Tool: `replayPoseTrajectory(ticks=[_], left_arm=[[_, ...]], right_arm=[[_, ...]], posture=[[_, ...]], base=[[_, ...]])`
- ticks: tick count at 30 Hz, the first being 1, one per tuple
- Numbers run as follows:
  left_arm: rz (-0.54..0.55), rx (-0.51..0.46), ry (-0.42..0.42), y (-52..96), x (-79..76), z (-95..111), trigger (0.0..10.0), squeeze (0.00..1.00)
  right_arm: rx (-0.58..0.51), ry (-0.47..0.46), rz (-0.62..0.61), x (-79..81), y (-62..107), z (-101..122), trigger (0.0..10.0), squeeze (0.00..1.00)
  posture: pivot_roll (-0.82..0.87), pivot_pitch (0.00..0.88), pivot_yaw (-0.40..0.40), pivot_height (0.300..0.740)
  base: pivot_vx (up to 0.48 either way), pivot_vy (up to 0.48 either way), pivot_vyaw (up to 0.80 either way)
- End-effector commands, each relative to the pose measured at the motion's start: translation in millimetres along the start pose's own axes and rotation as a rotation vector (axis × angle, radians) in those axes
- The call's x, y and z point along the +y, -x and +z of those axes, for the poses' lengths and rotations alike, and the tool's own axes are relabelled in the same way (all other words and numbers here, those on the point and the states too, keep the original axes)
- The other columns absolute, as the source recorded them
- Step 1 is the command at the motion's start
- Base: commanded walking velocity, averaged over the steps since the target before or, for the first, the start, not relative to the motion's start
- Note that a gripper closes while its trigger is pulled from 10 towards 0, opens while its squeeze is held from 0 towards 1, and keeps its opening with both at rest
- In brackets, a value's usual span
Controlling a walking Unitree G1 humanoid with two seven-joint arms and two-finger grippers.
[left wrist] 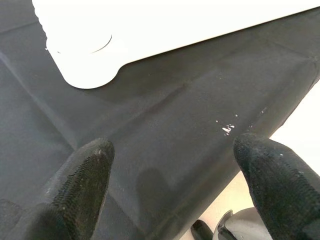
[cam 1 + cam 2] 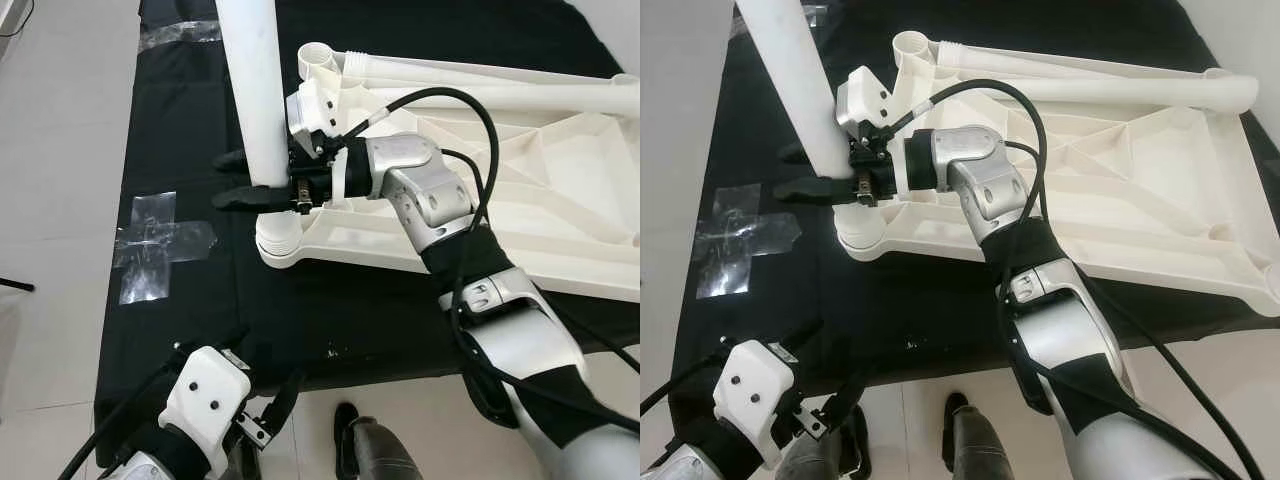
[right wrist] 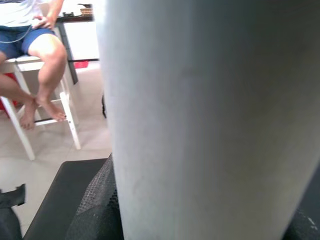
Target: Building children table
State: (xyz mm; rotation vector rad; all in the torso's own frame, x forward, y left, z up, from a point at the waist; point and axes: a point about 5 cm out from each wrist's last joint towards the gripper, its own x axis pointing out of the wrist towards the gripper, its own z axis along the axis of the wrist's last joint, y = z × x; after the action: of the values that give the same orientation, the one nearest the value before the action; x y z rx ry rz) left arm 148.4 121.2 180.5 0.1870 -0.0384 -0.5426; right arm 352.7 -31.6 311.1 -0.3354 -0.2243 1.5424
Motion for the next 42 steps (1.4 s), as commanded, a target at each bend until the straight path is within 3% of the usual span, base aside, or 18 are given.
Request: replayPoseTrajectory(ticks=[1,22,23,24,25,26,27,28,29,30,32,42], left_arm=[[-0.005,0.022,0.015,1.2,-3.5,-5.2,10.0,0.00],[-0.007,0.021,0.011,1.0,-2.9,-5.3,10.0,0.00],[-0.006,0.022,0.011,1.3,-3.3,-6.1,10.0,0.00],[-0.006,0.022,0.011,1.3,-3.3,-6.1,10.0,0.00],[-0.005,0.023,0.010,1.8,-4.5,-6.6,10.0,0.00],[-0.005,0.023,0.010,1.8,-4.5,-6.6,10.0,0.00],[-0.001,0.021,0.009,1.9,-5.5,-6.6,10.0,0.00],[-0.001,0.021,0.009,1.9,-5.5,-6.6,10.0,0.00],[0.008,0.020,0.012,1.2,-4.4,-6.7,10.0,0.00],[0.014,0.018,0.013,0.5,-3.4,-6.8,10.0,0.00],[0.015,0.016,0.014,-0.3,-3.1,-6.7,10.0,0.00],[0.021,-0.011,-0.001,-12.8,2.7,-10.2,10.0,0.00]], right_arm=[[0.126,-0.121,-0.090,1.1,11.1,-40.2,10.0,0.00],[0.142,-0.124,-0.163,17.8,10.9,-56.8,10.0,0.00],[0.193,-0.166,-0.334,12.6,12.8,-62.5,10.0,0.00],[0.193,-0.166,-0.334,12.6,12.8,-62.5,10.0,0.00],[0.231,-0.199,-0.713,8.3,23.7,-69.8,10.0,0.00],[0.231,-0.199,-0.713,8.3,23.7,-69.8,10.0,0.00],[0.261,-0.213,-0.913,17.9,34.7,-75.3,10.0,0.00],[0.261,-0.213,-0.913,17.9,34.7,-75.3,10.0,0.00],[0.270,-0.277,-1.032,36.1,38.2,-82.0,10.0,0.00],[0.271,-0.315,-1.069,50.9,38.4,-85.7,10.0,0.00],[0.253,-0.341,-1.065,60.4,34.4,-85.7,10.0,0.00],[0.204,-0.340,-1.132,67.2,13.5,-72.7,10.0,0.00]], posture=[[0.04,0.408,-0.070,0.740],[0.04,0.418,-0.064,0.740],[0.03,0.411,-0.092,0.740],[0.03,0.411,-0.092,0.740],[0.02,0.401,-0.111,0.740],[0.02,0.401,-0.111,0.740],[0.03,0.395,-0.111,0.740],[0.03,0.395,-0.111,0.740],[0.01,0.412,-0.099,0.740],[0.00,0.414,-0.095,0.740],[-0.01,0.404,-0.090,0.740],[-0.01,0.350,-0.088,0.740]], base=[[0.000,0.000,0.00],[0.000,0.000,0.00],[0.000,0.000,0.00],[0.000,0.000,0.00],[0.000,0.000,0.00],[0.000,0.000,0.00],[0.000,0.000,0.00],[0.000,0.000,0.00],[0.000,0.000,0.00],[0.000,0.000,0.00],[0.000,0.000,0.00],[0.000,0.000,0.00]])
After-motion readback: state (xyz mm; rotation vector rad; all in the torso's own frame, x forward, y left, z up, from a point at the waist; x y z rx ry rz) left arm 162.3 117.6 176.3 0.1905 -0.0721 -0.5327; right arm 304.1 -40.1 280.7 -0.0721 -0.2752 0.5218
